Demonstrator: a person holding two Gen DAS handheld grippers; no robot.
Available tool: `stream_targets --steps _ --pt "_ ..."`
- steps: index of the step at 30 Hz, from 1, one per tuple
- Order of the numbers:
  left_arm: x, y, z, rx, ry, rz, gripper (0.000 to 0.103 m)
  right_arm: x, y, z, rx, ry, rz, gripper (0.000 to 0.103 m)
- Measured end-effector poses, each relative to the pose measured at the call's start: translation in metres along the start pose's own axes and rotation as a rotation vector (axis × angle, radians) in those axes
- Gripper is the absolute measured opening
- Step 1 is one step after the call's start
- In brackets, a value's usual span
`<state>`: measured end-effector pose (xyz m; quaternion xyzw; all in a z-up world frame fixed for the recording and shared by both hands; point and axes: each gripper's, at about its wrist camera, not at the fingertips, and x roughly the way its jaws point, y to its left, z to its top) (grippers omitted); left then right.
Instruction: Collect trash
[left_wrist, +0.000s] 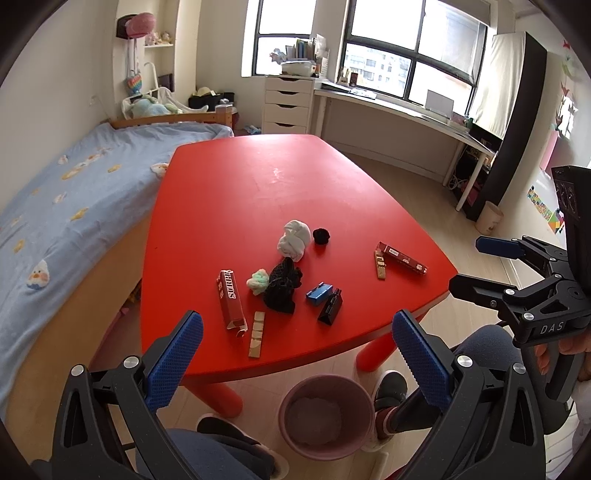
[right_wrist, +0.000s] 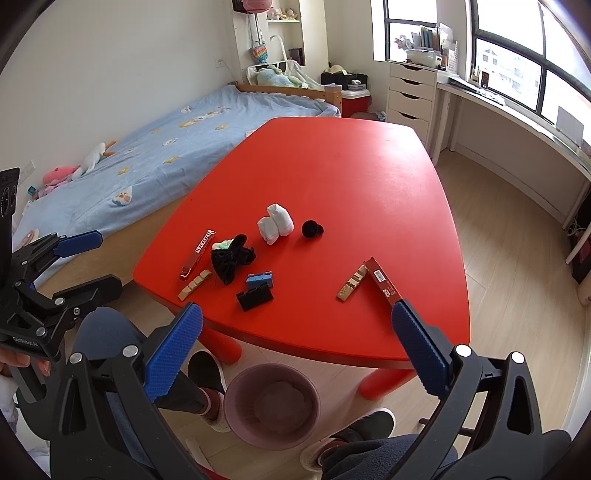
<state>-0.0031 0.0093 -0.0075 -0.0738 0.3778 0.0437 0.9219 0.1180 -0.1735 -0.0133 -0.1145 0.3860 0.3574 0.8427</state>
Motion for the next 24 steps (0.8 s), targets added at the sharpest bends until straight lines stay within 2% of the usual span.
stream_targets --steps 24 --pt "0.0011 0.0018 -0.0044 -0.015 0.009 -0.003 0.098 -0.0009 -0.0015 0.0007 0.003 0.002 -0.003 0.1"
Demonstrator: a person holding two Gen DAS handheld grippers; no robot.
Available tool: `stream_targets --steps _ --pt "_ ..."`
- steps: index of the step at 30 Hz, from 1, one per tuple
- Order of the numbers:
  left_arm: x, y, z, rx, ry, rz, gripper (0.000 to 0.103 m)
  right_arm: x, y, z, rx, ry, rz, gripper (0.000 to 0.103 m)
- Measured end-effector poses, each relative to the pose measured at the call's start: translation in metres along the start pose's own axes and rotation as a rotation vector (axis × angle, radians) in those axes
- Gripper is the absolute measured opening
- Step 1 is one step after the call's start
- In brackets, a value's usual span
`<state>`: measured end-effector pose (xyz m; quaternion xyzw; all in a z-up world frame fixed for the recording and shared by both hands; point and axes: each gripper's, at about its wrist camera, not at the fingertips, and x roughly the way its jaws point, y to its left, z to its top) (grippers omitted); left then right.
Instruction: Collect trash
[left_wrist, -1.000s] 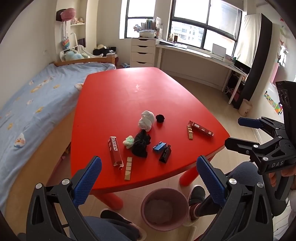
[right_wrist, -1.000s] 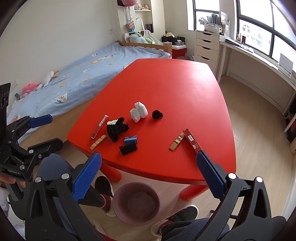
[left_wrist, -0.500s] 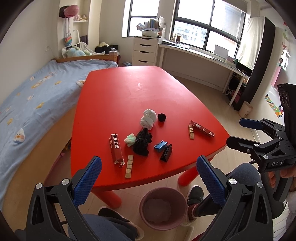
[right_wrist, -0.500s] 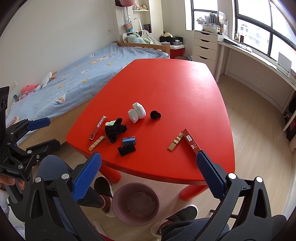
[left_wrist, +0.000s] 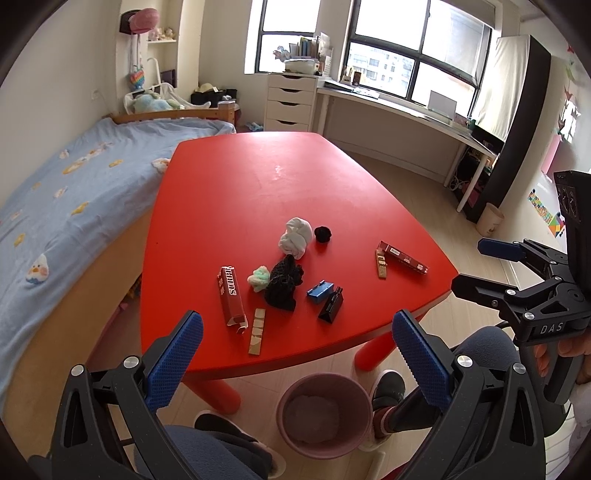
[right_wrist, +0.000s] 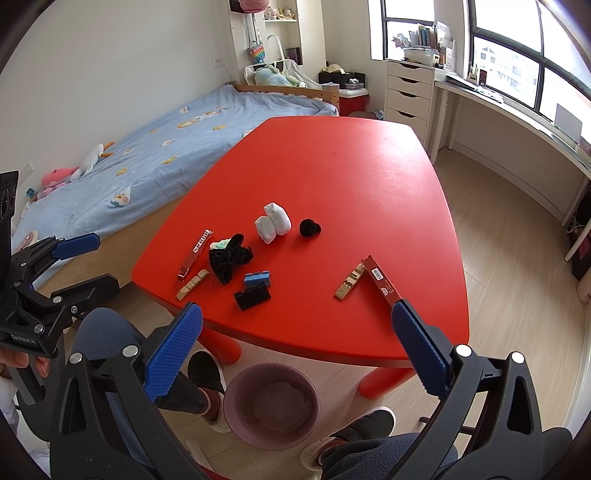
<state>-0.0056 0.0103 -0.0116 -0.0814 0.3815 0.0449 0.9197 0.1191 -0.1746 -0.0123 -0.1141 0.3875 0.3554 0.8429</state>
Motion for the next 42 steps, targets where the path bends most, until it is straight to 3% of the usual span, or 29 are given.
stream_targets --steps 42 --pt "0.013 0.016 0.006 -0.042 0.028 0.016 0.098 0.015 -0.009 -0.001 0.004 0.045 0.009 0.1"
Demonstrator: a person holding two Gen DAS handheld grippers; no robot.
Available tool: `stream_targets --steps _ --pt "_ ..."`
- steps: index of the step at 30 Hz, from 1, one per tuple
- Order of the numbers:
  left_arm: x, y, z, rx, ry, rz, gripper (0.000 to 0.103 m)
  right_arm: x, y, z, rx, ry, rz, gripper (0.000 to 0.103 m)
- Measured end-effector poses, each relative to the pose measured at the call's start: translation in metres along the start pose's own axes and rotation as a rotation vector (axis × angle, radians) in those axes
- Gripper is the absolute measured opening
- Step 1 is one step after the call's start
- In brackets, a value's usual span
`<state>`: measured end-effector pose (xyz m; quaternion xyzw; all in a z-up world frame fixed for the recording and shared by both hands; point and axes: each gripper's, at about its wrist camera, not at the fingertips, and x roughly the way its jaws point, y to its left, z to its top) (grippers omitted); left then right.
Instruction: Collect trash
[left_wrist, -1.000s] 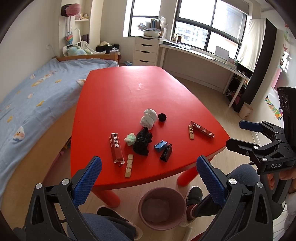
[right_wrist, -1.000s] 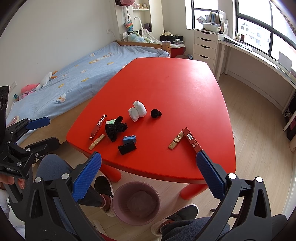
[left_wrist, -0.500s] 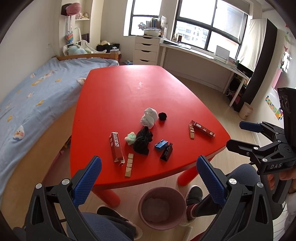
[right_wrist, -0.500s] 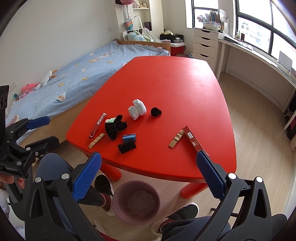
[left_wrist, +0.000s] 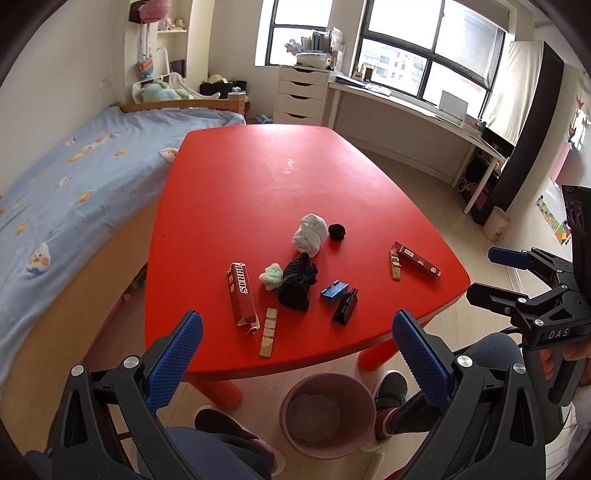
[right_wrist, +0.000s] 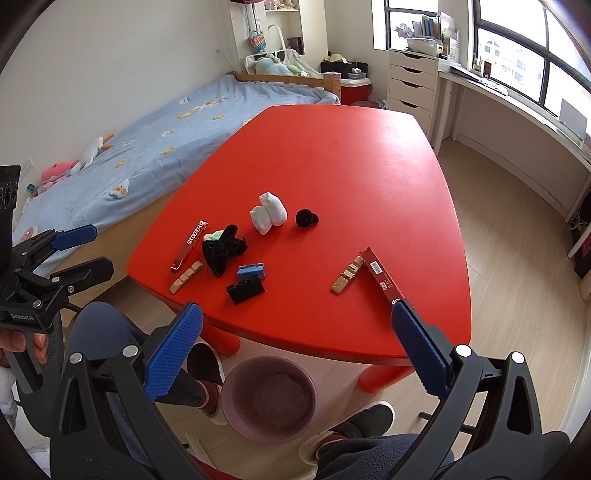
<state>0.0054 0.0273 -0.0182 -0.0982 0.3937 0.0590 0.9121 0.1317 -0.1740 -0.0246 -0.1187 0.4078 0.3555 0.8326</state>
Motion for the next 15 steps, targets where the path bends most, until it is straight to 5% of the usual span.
stream_targets --steps 15 --pt "0.053 0.038 0.024 -0.074 0.125 0.038 0.098 0.042 -0.043 0.026 -0.074 0.123 -0.079 0.1"
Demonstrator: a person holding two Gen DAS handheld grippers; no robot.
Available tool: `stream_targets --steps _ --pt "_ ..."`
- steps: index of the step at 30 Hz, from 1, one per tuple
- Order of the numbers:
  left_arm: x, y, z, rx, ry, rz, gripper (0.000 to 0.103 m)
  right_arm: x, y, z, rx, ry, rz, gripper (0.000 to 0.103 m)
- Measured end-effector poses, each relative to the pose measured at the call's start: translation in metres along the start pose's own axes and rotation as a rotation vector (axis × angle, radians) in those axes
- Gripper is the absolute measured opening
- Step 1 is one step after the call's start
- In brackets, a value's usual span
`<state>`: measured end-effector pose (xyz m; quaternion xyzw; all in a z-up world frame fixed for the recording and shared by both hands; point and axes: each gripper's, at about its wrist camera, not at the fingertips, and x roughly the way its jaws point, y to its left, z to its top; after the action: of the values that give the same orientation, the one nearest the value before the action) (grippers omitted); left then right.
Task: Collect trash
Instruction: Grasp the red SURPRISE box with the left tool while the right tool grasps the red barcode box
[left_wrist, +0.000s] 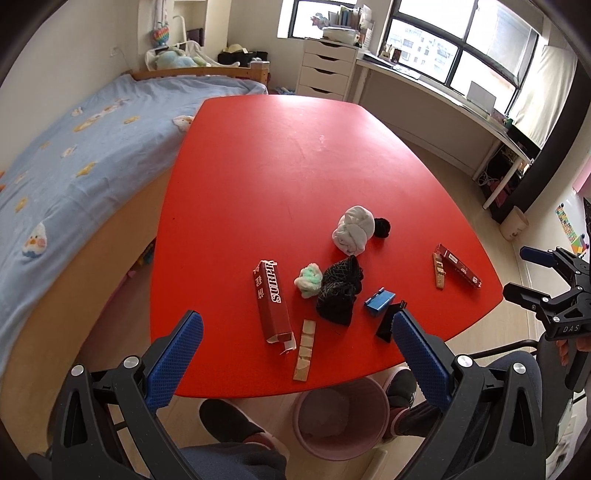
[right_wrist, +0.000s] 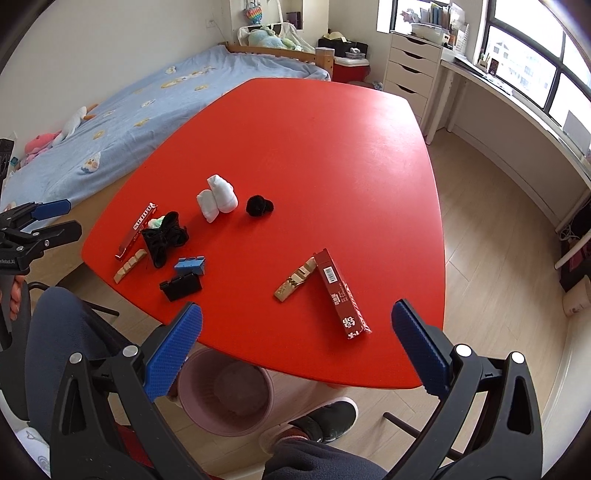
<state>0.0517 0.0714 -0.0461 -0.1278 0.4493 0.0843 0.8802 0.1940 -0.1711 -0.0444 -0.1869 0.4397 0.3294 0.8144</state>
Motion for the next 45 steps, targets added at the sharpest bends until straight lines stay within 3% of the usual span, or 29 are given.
stream_targets --steps 6,18,25,27,32,36,38,41,43,45 --pt "0.033 0.016 0.009 -0.035 0.107 0.025 0.098 0.028 -0.016 0.013 -0.038 0.082 -0.024 0.1" --pt "0.091 0.024 0.019 -0.062 0.301 0.043 0.098 0.089 -0.043 0.026 -0.022 0.259 0.011 0.1" --pt "0.101 0.021 0.016 -0.038 0.334 0.092 0.098 0.102 -0.043 0.025 -0.032 0.282 0.018 0.099" --pt "0.1 0.021 0.017 -0.033 0.338 0.099 0.098 0.105 -0.043 0.025 -0.035 0.289 0.022 0.085" --pt "0.099 0.015 0.011 0.001 0.334 0.122 0.097 0.111 -0.038 0.027 -0.044 0.302 0.018 0.07" --pt "0.099 0.011 0.015 0.037 0.318 0.141 0.083 0.113 -0.038 0.025 -0.047 0.305 0.025 0.053" --pt "0.093 0.003 0.015 0.042 0.308 0.141 0.072 0.111 -0.04 0.024 -0.042 0.301 0.034 0.044" --pt "0.089 -0.005 0.017 0.053 0.3 0.138 0.046 0.11 -0.04 0.025 -0.044 0.298 0.032 0.025" --pt "0.087 -0.01 0.017 0.062 0.301 0.137 0.026 0.11 -0.04 0.025 -0.045 0.298 0.028 0.022" --pt "0.089 -0.005 0.019 0.064 0.3 0.135 0.022 0.107 -0.04 0.022 -0.04 0.294 0.027 0.02"
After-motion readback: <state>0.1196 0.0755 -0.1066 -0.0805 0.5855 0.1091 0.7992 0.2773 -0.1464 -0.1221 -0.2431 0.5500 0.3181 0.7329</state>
